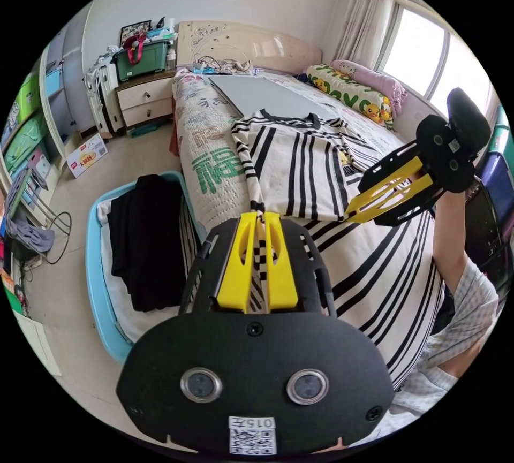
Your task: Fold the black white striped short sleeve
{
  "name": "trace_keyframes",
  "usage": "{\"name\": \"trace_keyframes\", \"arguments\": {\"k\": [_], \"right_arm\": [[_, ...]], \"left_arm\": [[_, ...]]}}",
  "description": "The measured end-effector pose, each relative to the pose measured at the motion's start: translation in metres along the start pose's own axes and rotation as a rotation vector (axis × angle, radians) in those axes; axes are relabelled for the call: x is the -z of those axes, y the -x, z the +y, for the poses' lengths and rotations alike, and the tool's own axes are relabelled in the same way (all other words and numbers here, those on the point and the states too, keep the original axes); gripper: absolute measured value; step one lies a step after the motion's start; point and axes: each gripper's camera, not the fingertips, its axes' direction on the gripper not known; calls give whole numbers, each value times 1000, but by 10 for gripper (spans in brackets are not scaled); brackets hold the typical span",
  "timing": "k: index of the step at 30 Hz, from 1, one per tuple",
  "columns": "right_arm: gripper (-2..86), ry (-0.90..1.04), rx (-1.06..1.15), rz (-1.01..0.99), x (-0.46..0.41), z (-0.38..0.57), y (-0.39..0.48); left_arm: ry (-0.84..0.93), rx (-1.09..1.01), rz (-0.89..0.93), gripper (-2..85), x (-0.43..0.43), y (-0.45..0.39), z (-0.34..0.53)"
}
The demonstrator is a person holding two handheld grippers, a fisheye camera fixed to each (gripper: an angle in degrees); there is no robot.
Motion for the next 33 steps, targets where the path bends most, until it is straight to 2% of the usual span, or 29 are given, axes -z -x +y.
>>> {"name": "trace_keyframes", "arguments": {"k": [17,20,23,26,28,30,31,33], "right_arm": [[24,-57,-89,-170,-1,21,-44],[23,-19,-82,-208,-2,20,-52],[25,2,-72,-296,0,33,-69],[37,-201,-97,-324,26,89,-96],[56,-420,-285,-201,45,151,-131],[59,-498,-490,-77,46,197,-160],[61,-496,-646,8,40,224,-178],[71,-492,-823,117,29,257,-198]], "left_arm": [[47,-31,-52,13,-44,-35,-3],[82,-20,-7,17,-58,-27,-6],[194,-59,112,26,-58,-8,-21],[199,-77,114,51,-36,14,-31],[65,-29,128,66,-13,30,-45],[-56,-4,89,75,-4,35,-60],[-119,16,73,87,-5,37,-74],[-182,52,60,101,-20,39,-94]]}}
